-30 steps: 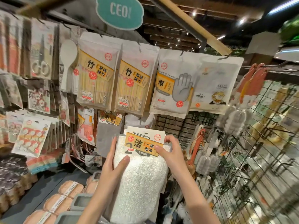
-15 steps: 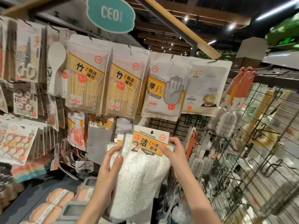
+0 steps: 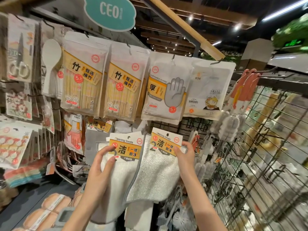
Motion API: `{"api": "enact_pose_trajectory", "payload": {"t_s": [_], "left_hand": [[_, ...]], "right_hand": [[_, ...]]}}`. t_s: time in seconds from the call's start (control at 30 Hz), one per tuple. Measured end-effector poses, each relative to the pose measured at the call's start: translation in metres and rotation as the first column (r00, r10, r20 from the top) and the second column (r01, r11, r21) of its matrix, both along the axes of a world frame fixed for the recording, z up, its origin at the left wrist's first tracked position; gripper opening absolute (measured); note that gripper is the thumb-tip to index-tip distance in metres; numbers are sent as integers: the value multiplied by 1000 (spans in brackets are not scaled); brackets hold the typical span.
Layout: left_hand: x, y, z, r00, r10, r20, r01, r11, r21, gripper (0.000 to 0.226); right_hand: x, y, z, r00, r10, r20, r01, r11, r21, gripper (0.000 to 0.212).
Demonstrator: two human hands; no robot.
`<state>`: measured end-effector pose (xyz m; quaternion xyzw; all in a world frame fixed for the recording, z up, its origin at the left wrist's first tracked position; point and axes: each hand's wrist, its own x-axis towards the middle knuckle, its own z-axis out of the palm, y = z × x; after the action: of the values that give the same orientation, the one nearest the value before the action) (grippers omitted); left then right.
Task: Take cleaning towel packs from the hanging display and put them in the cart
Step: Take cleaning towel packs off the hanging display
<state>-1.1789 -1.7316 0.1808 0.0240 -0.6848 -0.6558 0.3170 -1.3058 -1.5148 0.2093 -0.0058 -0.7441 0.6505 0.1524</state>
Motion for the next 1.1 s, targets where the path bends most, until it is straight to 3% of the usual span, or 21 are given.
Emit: {"api": "enact_pose_trajectory", "payload": {"t_s": [0.7, 1.1], "left_hand": [[-5, -19, 11, 998, 38, -55, -37, 999, 29, 32], [-9, -20, 19, 996, 39, -80, -36, 999, 38, 34]], "right_hand": [[-66, -7, -9, 984, -172, -35, 175, 982, 77, 23], [-83, 0, 2, 985, -168, -40, 173, 969, 176, 28]]}}
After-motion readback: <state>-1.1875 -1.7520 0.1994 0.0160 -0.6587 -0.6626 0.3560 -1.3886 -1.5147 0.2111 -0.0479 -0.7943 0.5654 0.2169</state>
